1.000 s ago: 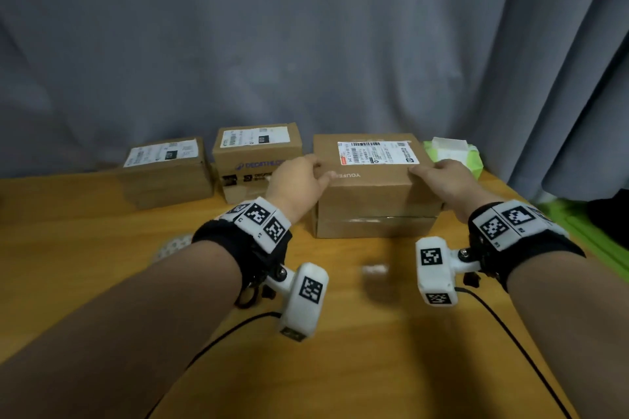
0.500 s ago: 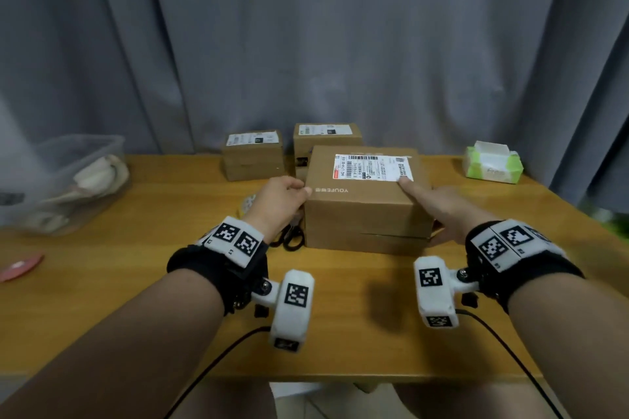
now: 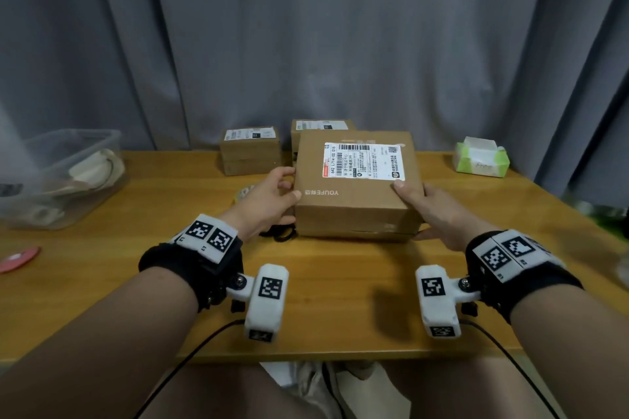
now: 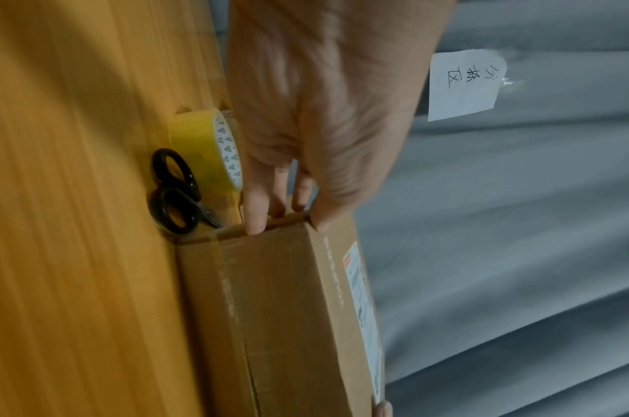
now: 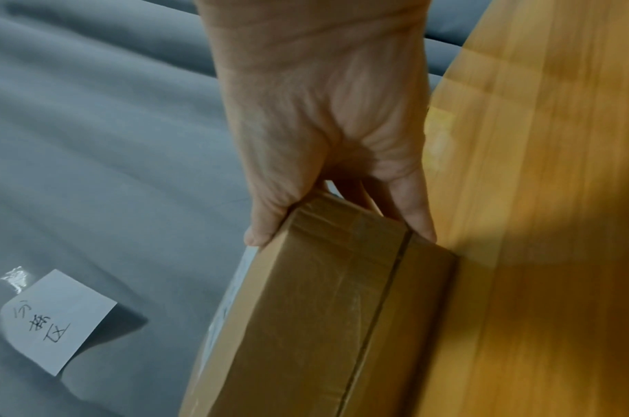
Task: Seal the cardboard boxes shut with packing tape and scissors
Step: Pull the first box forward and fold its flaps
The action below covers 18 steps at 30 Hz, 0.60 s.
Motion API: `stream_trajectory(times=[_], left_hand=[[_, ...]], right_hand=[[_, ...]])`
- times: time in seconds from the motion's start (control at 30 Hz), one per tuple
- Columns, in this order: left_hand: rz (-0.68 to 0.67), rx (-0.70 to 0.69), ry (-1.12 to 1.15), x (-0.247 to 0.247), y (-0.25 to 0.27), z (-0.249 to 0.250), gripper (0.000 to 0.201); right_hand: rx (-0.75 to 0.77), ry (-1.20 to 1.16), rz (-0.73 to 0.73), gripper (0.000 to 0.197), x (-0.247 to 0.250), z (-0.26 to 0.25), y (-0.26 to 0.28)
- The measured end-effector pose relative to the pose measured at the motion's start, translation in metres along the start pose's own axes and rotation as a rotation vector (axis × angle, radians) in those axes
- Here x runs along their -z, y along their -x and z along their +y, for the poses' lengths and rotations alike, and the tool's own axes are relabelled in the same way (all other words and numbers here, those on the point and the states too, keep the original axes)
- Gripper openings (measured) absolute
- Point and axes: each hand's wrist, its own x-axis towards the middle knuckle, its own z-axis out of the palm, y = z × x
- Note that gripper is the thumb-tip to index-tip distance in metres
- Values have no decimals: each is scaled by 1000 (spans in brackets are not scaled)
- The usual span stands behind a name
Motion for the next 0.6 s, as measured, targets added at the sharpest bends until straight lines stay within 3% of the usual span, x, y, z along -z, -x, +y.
stream_trajectory(times=[0.13, 0.2, 0.27, 0.4, 0.5, 0.6], left_hand=[[-86, -35, -6, 2, 4, -11, 65], [-153, -47, -53, -2, 7, -19, 80], [-165, -53, -49, -10, 10, -24, 81], [7, -93, 23, -24, 9, -5, 61], [151, -180, -5, -24, -8, 25, 57], [173, -151, -103, -20, -32, 49, 69]], right_hand=[[73, -48, 3, 62, 3, 13, 5], [107, -63, -5, 68, 4, 27, 8], [117, -53, 13, 77, 6, 40, 8], [112, -102, 55, 76, 8, 38, 9], [166, -164, 136, 91, 10, 11, 7], [229, -140, 283, 64, 13, -29, -3]])
